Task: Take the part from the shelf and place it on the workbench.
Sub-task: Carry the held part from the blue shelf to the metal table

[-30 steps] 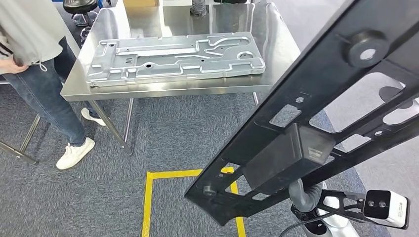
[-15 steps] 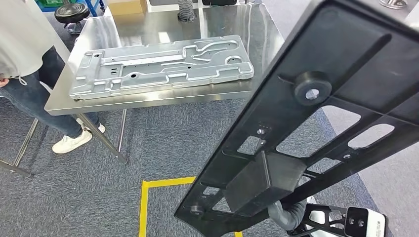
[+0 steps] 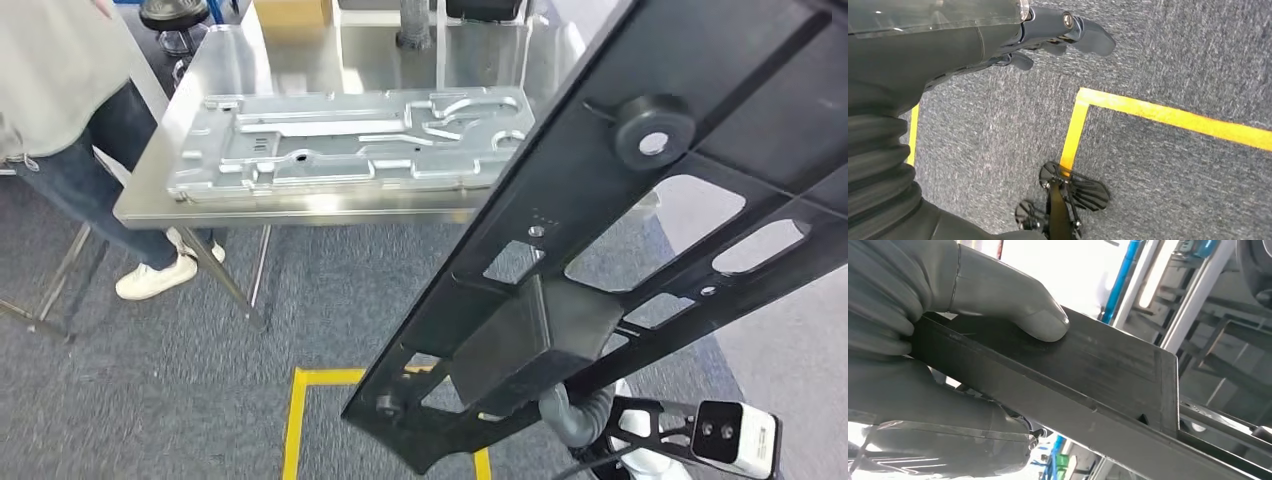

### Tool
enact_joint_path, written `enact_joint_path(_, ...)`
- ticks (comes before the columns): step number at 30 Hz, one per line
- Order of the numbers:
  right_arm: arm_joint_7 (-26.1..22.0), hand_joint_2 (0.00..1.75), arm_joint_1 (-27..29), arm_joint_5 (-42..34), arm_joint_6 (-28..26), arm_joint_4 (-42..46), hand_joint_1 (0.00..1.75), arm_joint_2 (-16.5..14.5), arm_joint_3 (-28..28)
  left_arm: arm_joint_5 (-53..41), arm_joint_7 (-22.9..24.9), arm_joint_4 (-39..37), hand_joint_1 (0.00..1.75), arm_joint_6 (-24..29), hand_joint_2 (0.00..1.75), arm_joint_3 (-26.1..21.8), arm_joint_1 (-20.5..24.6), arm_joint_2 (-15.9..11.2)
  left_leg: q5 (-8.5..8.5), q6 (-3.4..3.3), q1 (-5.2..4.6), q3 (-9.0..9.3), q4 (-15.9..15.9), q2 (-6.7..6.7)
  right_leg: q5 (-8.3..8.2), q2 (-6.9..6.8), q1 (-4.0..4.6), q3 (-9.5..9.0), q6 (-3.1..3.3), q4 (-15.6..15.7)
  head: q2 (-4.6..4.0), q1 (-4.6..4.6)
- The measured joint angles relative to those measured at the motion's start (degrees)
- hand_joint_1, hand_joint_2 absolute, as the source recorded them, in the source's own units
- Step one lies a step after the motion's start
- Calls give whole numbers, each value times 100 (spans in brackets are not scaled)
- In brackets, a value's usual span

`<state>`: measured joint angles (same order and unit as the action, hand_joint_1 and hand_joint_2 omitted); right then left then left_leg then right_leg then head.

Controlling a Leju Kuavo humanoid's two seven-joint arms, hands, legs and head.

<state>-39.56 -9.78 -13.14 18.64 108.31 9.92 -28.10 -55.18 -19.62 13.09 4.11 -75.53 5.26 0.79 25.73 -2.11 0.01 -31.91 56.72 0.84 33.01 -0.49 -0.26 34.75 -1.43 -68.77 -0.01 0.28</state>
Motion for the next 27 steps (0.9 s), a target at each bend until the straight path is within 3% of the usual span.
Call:
enact_joint_path(2,32,175,-54,-116,-53,-16,175,11,-20,-11,17,0,0,0,175,3,-4,2,58,3,0,42,6,-31,162,9,-21,406,-36,-465,1,4)
enact_joint_path(3,50,175,-92,-169,-80,-21,175,22,-31,-21,28,0,0,0,175,4,-7,2,93,11,1,78,10,-43,77,9,-30,473,-50,-420,1,8)
enact_joint_path(6,98,175,-250,-300,-161,-27,175,75,-57,-44,52,0,0,0,175,11,-1,2,223,67,-2,240,24,-66,-638,5,-40,197,-23,608,1,8)
enact_joint_path(7,113,175,-298,-334,-191,-31,175,94,-64,-44,57,0,0,0,175,14,3,1,266,100,-5,274,26,-68,-764,2,-27,108,11,888,1,9)
enact_joint_path(8,126,175,-335,-362,-220,-33,175,109,-72,-43,63,0,0,0,175,16,5,-2,304,139,-8,293,23,-67,-827,0,-13,64,52,1037,1,8)
enact_joint_path(12,121,175,-402,-384,-330,-12,175,136,-97,-9,65,0,0,-13,175,19,7,-14,365,287,2,294,229,-60,-791,22,-16,-53,210,1115,1,-2)
enact_joint_path(14,92,175,-431,-368,-364,19,175,140,-122,10,61,0,0,-18,175,19,8,-25,537,338,23,0,772,-63,-739,23,-26,-144,266,1133,1,-19)
enact_joint_path(16,56,175,-443,-333,-411,31,175,144,-169,34,62,0,0,-17,175,18,-5,-37,825,379,33,-477,1501,-63,-667,31,-18,-208,292,1133,1,-32)
enact_joint_path(17,33,175,-442,-311,-454,33,175,145,-202,44,67,0,0,-17,175,17,-17,-42,906,392,37,-664,1716,-63,-627,38,-13,-249,295,1133,1,-33)
enact_joint_path(18,9,175,-444,-290,-513,36,175,146,-241,51,72,0,0,-20,175,17,-30,-45,868,389,39,-757,1728,-63,-584,45,-9,-302,295,1132,1,-34)
enact_joint_path(19,-11,175,-452,-270,-584,43,175,146,-286,54,75,0,0,-26,175,16,-39,-51,702,376,40,-747,1527,-63,-536,51,-5,-368,290,1132,1,-37)
enact_joint_path(21,-30,175,-489,-237,-742,70,175,146,-375,38,74,0,0,-45,175,16,-51,-75,147,308,28,-541,758,-63,-433,54,2,-505,269,1134,0,-40)
enact_joint_path(23,-33,175,-526,-201,-943,118,175,147,-472,10,60,0,0,-68,175,18,-57,-110,-148,237,-12,-395,231,-58,-364,56,5,-569,222,1156,0,-45)
enact_joint_path(27,-35,175,-540,-106,-1303,303,175,162,-586,-63,-3,0,0,-131,175,35,-91,-173,-167,116,-17,-248,36,-70,-360,53,5,-576,91,1019,1,-40)
